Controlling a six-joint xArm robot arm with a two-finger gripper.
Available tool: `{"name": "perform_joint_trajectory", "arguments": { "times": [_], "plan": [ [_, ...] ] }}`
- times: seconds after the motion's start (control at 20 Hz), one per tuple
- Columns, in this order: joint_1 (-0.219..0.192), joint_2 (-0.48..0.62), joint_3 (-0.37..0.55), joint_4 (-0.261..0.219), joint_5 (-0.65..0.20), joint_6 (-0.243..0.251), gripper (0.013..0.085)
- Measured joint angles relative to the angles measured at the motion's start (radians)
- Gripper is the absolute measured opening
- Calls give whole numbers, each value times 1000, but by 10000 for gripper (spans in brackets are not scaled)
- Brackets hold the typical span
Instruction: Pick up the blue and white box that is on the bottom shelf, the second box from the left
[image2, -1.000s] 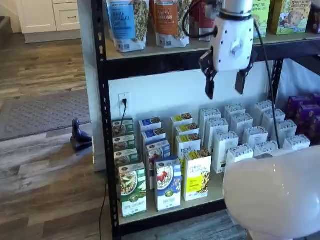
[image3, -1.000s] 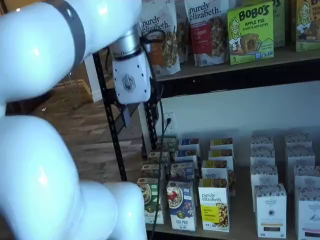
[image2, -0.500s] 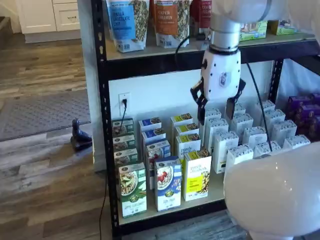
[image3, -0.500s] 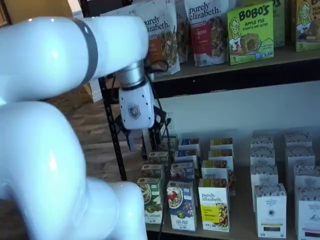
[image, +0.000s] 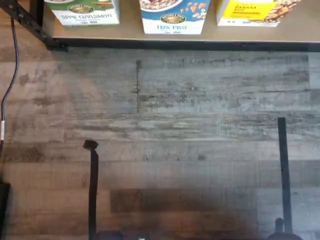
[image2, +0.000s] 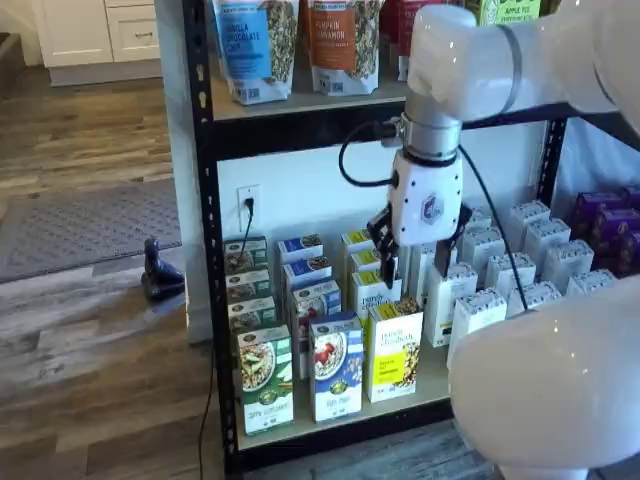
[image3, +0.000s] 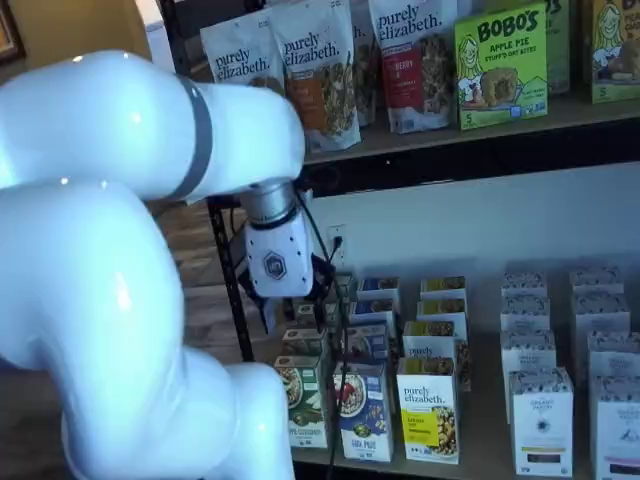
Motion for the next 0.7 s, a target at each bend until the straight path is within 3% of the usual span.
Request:
{"name": "perform_joint_trajectory", "arguments": {
  "times": [0.45, 0.7],
  "plan": [
    [55, 115, 51, -5, -182, 56, 850],
    [84, 209, 54, -36, -273, 105, 850]
  ]
}}
